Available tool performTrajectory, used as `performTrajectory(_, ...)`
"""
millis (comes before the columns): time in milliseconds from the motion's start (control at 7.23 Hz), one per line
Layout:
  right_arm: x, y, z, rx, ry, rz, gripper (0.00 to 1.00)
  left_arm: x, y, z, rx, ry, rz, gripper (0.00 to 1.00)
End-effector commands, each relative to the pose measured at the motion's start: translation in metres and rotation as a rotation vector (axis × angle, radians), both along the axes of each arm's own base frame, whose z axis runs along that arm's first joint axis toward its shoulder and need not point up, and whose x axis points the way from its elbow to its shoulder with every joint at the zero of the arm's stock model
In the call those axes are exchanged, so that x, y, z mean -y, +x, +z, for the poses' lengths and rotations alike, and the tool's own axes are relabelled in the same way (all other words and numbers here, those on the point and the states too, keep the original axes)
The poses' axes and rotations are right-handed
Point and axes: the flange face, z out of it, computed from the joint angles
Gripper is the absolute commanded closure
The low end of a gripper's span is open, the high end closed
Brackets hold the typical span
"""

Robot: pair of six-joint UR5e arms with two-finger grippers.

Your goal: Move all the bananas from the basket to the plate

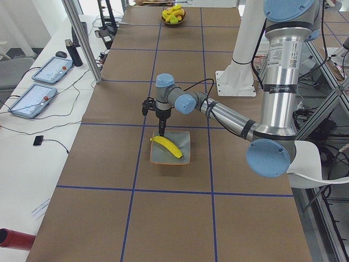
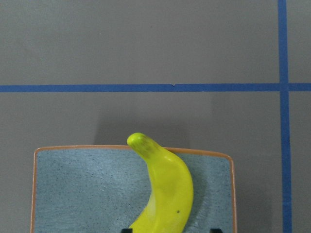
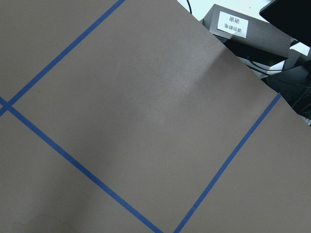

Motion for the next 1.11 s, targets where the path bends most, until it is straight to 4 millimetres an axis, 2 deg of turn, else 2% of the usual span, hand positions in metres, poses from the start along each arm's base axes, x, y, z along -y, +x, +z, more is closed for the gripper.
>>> performTrajectory(0,-0.004,0.007,0.023,-0.009,-0.054,0.019,0.0,-0.004,-0.004,-0.04,-0.053,0.061,0.001,0.0)
performTrajectory(138,-0.014,0.01,0.051,-0.014,-0.096,0.02,0.0,-0.005,-0.005,-0.06,-0.076,0.093,0.001,0.0)
performTrajectory(415,-0.046,0.012,0.104,-0.026,-0.137,-0.008,0.0,0.003,0.001,-0.078,-0.099,0.113,-0.009,0.0)
performTrajectory(691,-0.096,0.023,0.162,-0.027,-0.124,-0.01,0.0,0.005,0.003,-0.083,-0.102,0.123,-0.011,0.0)
performTrajectory(830,-0.118,0.037,0.189,-0.03,-0.105,-0.023,0.0,0.005,0.003,-0.083,-0.101,0.124,-0.012,0.0)
performTrajectory(968,-0.133,0.046,0.208,-0.043,-0.106,-0.048,0.0,0.005,0.002,-0.084,-0.101,0.126,-0.015,0.0)
